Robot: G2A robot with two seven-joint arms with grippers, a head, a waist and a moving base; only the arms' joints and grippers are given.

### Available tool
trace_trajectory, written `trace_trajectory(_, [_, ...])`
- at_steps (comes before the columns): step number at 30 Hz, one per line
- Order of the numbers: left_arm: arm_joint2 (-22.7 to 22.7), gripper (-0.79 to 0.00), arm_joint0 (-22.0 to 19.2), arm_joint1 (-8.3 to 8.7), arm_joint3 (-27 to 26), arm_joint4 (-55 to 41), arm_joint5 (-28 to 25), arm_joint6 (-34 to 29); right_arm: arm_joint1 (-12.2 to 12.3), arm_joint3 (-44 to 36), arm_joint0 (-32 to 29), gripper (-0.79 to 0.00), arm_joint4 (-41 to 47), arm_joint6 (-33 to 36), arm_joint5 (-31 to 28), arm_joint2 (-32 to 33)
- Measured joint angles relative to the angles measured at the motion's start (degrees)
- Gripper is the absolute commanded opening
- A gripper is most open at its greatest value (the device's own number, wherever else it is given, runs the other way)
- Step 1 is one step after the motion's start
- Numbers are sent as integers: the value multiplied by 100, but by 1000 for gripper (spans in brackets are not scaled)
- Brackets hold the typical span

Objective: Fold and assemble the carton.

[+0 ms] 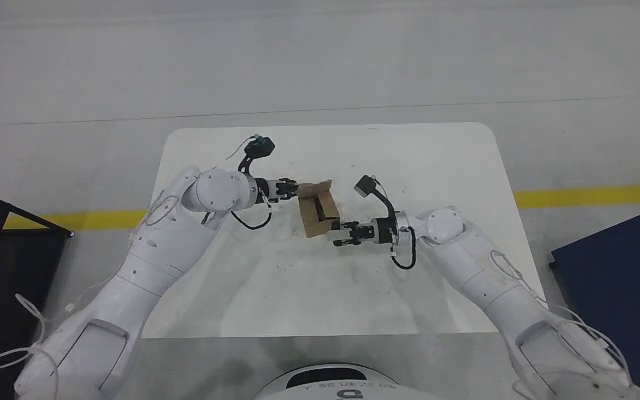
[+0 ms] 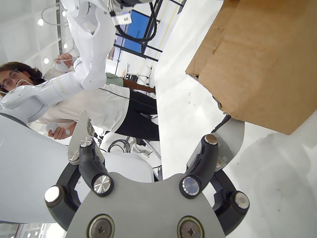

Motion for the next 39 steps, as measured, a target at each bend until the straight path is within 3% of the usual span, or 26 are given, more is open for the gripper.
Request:
trace_trajectory(12, [295,-25,-77,-88,12,376,149,-236,-60,82,131,0,211,168,111,-170])
trace_trajectory(24, [445,-28,-225,-202,191,478,224,-254,517,-1008,-355,0,178,221,165,366])
trace_trajectory(30, [438,-22,-228,-219,194,558,235,-281,667,-1445,-488,0,185,271,214,414])
trace_trajectory(39, [432,0,-223,-243,216,623,180,-360,449,-915,62,0,319,415,359,-294])
